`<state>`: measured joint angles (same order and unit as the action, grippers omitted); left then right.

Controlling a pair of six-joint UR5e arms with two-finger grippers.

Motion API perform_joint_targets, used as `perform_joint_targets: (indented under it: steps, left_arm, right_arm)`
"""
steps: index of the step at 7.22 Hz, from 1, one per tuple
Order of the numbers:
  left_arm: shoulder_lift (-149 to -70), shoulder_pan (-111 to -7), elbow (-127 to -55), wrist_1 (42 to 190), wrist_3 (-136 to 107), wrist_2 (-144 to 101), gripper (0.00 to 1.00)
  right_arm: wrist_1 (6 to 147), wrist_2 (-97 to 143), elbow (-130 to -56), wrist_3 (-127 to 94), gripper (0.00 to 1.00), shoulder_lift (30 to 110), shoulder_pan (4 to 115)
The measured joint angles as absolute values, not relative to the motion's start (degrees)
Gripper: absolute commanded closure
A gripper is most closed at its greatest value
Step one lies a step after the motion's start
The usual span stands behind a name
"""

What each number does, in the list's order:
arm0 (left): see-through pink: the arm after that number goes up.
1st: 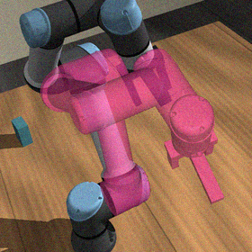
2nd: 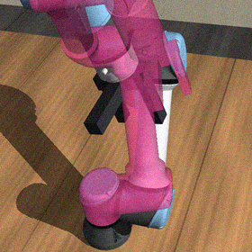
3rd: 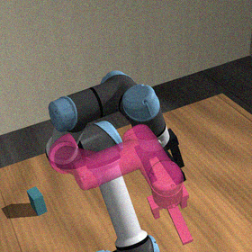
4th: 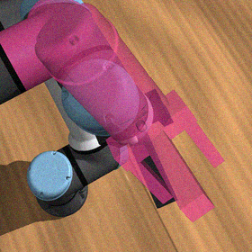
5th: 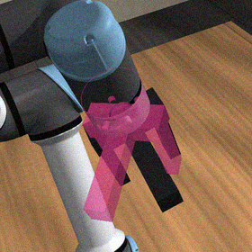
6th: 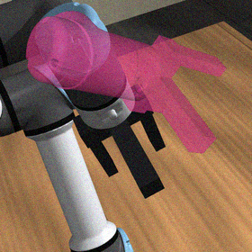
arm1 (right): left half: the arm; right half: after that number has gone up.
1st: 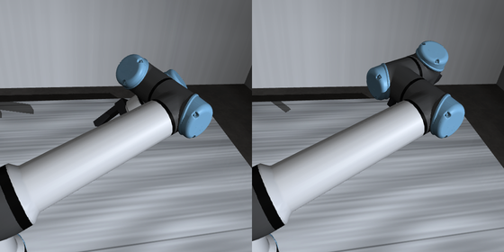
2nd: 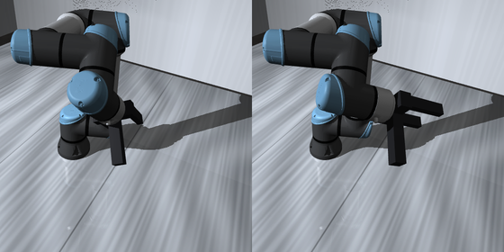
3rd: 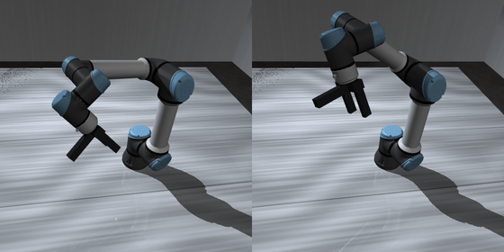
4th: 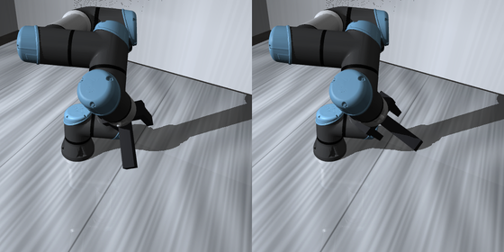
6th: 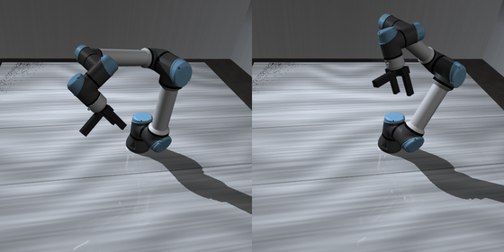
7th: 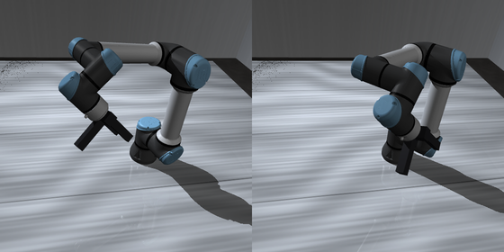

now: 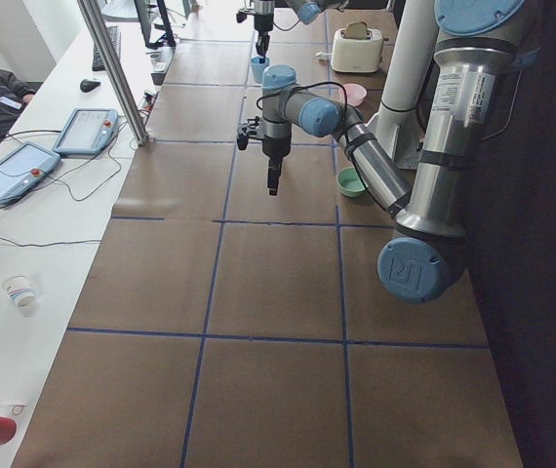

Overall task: Stack blue cups with both arms
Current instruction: 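Lift and carry the cup with the right gripper above the center cup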

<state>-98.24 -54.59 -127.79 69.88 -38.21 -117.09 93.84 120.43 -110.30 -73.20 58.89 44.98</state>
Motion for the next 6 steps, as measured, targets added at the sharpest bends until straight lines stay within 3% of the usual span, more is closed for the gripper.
perform_joint_targets:
  steps: [3, 6]
  left_arm:
    - [-94.8, -62.7, -121.9, 71.4, -22.0, -119.1, 0.0]
    - [-93.3, -67.7, -117.4, 74.3, -13.8, -122.5, 0.0]
  right_arm:
    - [96.0, 110.9, -104.7, -80.1, 1.0, 47.8, 35.7]
    - [96.1, 107.5, -98.0, -80.6, 1.0, 42.2, 33.2]
